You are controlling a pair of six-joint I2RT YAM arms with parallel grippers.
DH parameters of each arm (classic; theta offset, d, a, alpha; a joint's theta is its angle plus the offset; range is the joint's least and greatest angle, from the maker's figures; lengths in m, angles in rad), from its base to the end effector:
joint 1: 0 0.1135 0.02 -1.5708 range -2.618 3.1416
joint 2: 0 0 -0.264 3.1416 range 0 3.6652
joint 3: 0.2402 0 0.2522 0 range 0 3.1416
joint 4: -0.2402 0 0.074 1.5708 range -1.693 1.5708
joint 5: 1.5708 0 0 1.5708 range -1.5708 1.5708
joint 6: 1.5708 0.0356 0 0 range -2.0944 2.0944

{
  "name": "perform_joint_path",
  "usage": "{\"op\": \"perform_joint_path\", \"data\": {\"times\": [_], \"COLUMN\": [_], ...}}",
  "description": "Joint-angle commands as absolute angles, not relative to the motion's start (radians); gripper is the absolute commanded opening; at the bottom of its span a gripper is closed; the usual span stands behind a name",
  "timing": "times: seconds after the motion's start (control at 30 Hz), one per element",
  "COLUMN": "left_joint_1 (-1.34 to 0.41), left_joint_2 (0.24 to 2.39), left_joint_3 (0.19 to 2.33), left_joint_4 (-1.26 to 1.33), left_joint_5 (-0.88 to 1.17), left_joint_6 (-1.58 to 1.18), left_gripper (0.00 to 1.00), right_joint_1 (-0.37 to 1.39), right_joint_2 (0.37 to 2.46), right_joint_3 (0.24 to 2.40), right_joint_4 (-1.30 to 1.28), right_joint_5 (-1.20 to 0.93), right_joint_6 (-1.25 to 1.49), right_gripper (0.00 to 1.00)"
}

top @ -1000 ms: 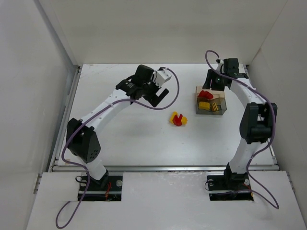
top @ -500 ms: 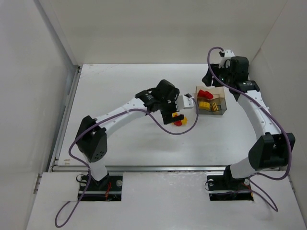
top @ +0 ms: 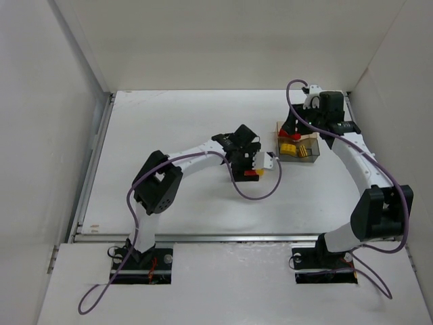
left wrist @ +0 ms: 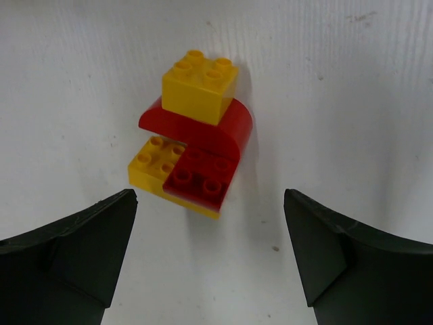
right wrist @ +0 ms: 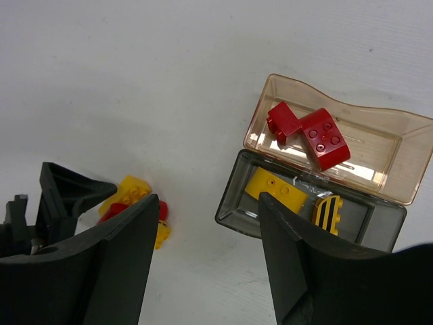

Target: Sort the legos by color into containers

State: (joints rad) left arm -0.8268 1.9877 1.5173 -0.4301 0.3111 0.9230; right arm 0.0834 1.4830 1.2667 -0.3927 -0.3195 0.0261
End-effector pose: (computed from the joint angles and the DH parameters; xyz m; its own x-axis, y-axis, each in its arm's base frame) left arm 0.2896 -0.3307 0.2128 0.3410 0.7505 -0.5661 0.9236 -0.1552 0.3506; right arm 0.3353 0.0392 0.3208 -0.5786 -0.0235 -0.8153 -0.3208 0.9256 0.2010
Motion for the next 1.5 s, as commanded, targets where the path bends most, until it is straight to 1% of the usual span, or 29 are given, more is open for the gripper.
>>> {"op": "perform_joint_path", "data": {"times": [0.0, 0.07, 0.13, 0.23, 0.27, 0.3, 0.37, 0.4, 0.47, 0.5, 0.67, 0.9, 0.93, 0.97, 1.1, 1.2, 1.23, 1.33, 1.47], "left_joint_1": [-0.841, -0.841, -0.841, -0.841, -0.841, -0.841, -0.841, -0.841, -0.841, -0.841, -0.831, -0.773, -0.764, -0.764, -0.764, -0.764, -0.755, -0.755, -0.755], "left_joint_2": [2.016, 2.034, 2.034, 2.045, 2.045, 2.054, 2.054, 2.054, 2.054, 2.054, 2.043, 1.951, 1.918, 1.901, 1.821, 1.773, 1.764, 1.755, 1.746], "left_joint_3": [1.598, 1.608, 1.608, 1.608, 1.608, 1.608, 1.608, 1.608, 1.618, 1.618, 1.638, 1.649, 1.649, 1.649, 1.672, 1.683, 1.683, 1.718, 1.772], "left_joint_4": [-0.411, -0.411, -0.411, -0.411, -0.411, -0.411, -0.411, -0.411, -0.411, -0.411, -0.422, -0.399, -0.399, -0.408, -0.465, -0.509, -0.518, -0.558, -0.594], "left_joint_5": [0.336, 0.327, 0.316, 0.316, 0.316, 0.316, 0.316, 0.316, 0.316, 0.307, 0.307, 0.282, 0.282, 0.282, 0.304, 0.304, 0.304, 0.313, 0.324], "left_joint_6": [0.947, 0.946, 0.946, 0.928, 0.928, 0.928, 0.916, 0.901, 0.871, 0.871, 0.769, 0.557, 0.543, 0.532, 0.508, 0.485, 0.485, 0.462, 0.427], "left_gripper": [0.87, 0.84, 0.75, 0.69, 0.60, 0.53, 0.36, 0.17, 0.04, 0.00, 0.00, 0.00, 0.00, 0.00, 0.00, 0.00, 0.00, 0.00, 0.00], "right_joint_1": [0.080, 0.080, 0.080, 0.080, 0.080, 0.080, 0.080, 0.080, 0.080, 0.080, 0.080, 0.080, 0.080, 0.080, 0.080, 0.080, 0.080, 0.103, 0.155], "right_joint_2": [1.453, 1.462, 1.462, 1.473, 1.483, 1.483, 1.496, 1.496, 1.505, 1.505, 1.514, 1.428, 1.410, 1.410, 1.373, 1.353, 1.353, 1.353, 1.362], "right_joint_3": [1.279, 1.279, 1.289, 1.289, 1.289, 1.298, 1.298, 1.308, 1.319, 1.319, 1.342, 1.333, 1.333, 1.333, 1.333, 1.307, 1.292, 1.260, 1.269], "right_joint_4": [-0.351, -0.360, -0.360, -0.360, -0.360, -0.360, -0.370, -0.370, -0.370, -0.370, -0.405, -0.451, -0.466, -0.482, -0.505, -0.505, -0.505, -0.450, -0.381], "right_joint_5": [-0.347, -0.347, -0.356, -0.356, -0.356, -0.365, -0.365, -0.365, -0.376, -0.376, -0.385, -0.405, -0.420, -0.420, -0.538, -0.587, -0.648, -0.797, -0.853], "right_joint_6": [-0.005, -0.005, -0.015, -0.015, -0.015, -0.015, -0.015, -0.015, -0.015, -0.015, -0.015, -0.014, 0.003, 0.012, 0.052, 0.101, 0.112, 0.172, 0.218], "right_gripper": [0.66, 0.66, 0.66, 0.66, 0.66, 0.66, 0.66, 0.66, 0.66, 0.66, 0.66, 0.66, 0.80, 1.00, 1.00, 1.00, 1.00, 1.00, 1.00]}}
